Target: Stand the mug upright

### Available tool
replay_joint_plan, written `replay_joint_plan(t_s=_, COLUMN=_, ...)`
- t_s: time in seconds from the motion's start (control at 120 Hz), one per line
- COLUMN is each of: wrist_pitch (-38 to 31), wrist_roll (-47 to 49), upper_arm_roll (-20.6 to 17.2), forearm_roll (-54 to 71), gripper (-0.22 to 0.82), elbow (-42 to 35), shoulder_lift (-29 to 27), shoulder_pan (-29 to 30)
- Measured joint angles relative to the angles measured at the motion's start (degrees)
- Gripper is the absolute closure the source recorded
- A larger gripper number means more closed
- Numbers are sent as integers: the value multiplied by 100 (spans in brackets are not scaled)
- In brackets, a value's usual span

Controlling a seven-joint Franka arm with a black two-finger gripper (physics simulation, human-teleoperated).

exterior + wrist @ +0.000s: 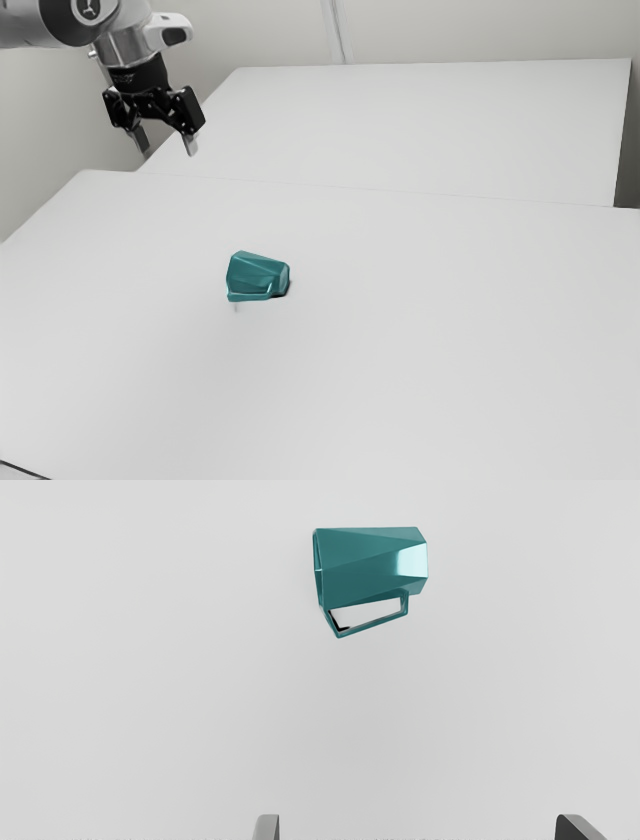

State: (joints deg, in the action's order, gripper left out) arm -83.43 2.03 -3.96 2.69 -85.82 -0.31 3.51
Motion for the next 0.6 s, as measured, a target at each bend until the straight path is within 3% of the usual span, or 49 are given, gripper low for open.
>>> replay_joint_plan(t_s=0.142, wrist_pitch=30, wrist_roll=22, upper_arm_roll=41, forearm_roll=-34, gripper=0, elbow=-14, shoulder_lift=-2, shoulder_pan=-62)
replay_joint_plan(t_s=0.4, wrist_pitch=-650, wrist_roll=-406, upper_arm_roll=838, forearm_roll=-758, gripper=0, elbow=-806, shoulder_lift=-172, shoulder_pan=-743)
replay_joint_plan(t_s=0.6, wrist_pitch=-1456, wrist_roll=-1093, upper_arm_roll=1258, forearm_roll=-1652, gripper=0, elbow=-1600, shoulder_lift=-284, shoulder_pan=-307)
